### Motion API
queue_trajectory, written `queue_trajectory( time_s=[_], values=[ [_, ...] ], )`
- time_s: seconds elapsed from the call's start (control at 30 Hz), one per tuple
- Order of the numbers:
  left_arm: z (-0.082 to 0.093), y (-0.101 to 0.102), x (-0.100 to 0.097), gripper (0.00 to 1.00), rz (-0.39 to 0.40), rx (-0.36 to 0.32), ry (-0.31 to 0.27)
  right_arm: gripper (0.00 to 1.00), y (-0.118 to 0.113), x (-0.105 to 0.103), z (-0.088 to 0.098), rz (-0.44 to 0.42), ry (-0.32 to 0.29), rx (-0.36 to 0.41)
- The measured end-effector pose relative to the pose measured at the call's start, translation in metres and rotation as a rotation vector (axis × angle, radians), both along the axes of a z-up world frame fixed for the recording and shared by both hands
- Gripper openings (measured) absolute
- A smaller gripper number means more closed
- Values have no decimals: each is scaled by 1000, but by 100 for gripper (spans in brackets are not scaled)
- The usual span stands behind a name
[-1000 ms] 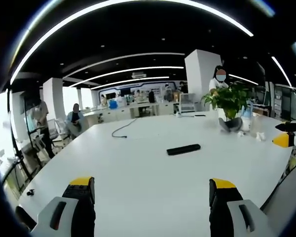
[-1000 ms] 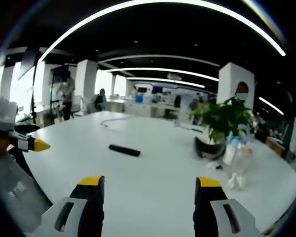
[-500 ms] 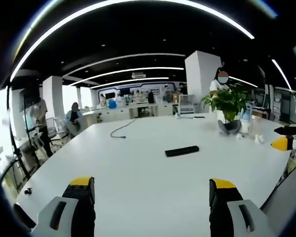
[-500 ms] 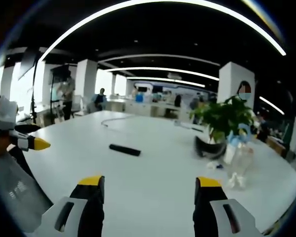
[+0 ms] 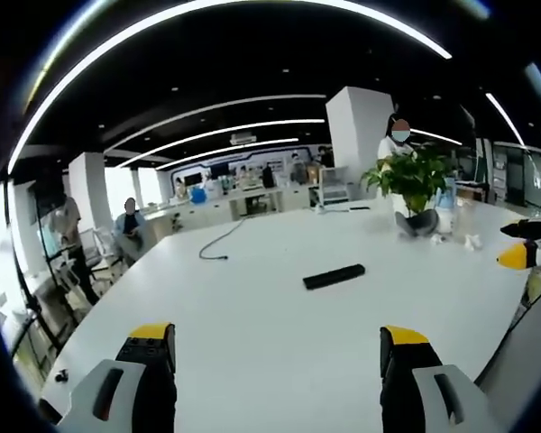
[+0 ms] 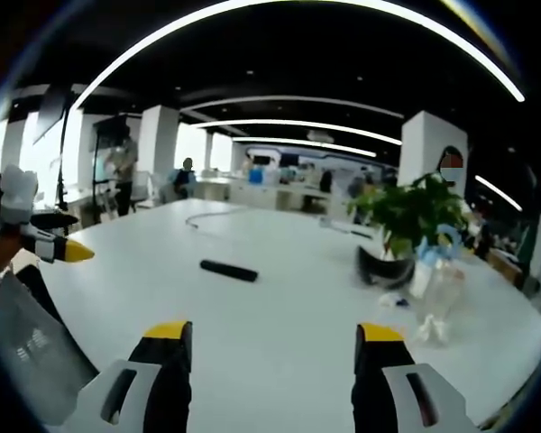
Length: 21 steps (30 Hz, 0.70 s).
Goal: Press the specified remote control buttons in sequence, fully releasing each button before pressing the next.
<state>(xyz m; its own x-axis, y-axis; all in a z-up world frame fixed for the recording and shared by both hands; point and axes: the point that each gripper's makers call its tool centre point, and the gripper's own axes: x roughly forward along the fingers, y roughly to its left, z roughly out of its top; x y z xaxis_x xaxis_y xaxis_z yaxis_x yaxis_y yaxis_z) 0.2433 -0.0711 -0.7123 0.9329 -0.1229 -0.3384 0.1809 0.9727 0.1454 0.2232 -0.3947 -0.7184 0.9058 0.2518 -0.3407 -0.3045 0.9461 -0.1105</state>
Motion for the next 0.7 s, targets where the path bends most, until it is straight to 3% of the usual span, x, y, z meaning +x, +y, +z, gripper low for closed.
queue_trajectory(
  time_s=[0.2, 0.3, 0.4, 0.47, 0.7],
  values=[
    [3, -2, 17, 91, -69, 38, 40, 71, 0, 0, -2, -2, 8, -11],
    [10, -6, 29, 90, -107, 52, 23, 70, 0, 0, -3, 0, 11, -12],
    [17, -11, 43, 82, -150, 68, 0, 70, 1, -1, -4, 2, 16, -16],
    [17, -15, 53, 83, -175, 75, 18, 70, 1, -1, -4, 5, 19, -16],
    [31, -28, 79, 85, -248, 100, 2, 69, 1, -1, -6, 3, 25, -19]
  ],
)
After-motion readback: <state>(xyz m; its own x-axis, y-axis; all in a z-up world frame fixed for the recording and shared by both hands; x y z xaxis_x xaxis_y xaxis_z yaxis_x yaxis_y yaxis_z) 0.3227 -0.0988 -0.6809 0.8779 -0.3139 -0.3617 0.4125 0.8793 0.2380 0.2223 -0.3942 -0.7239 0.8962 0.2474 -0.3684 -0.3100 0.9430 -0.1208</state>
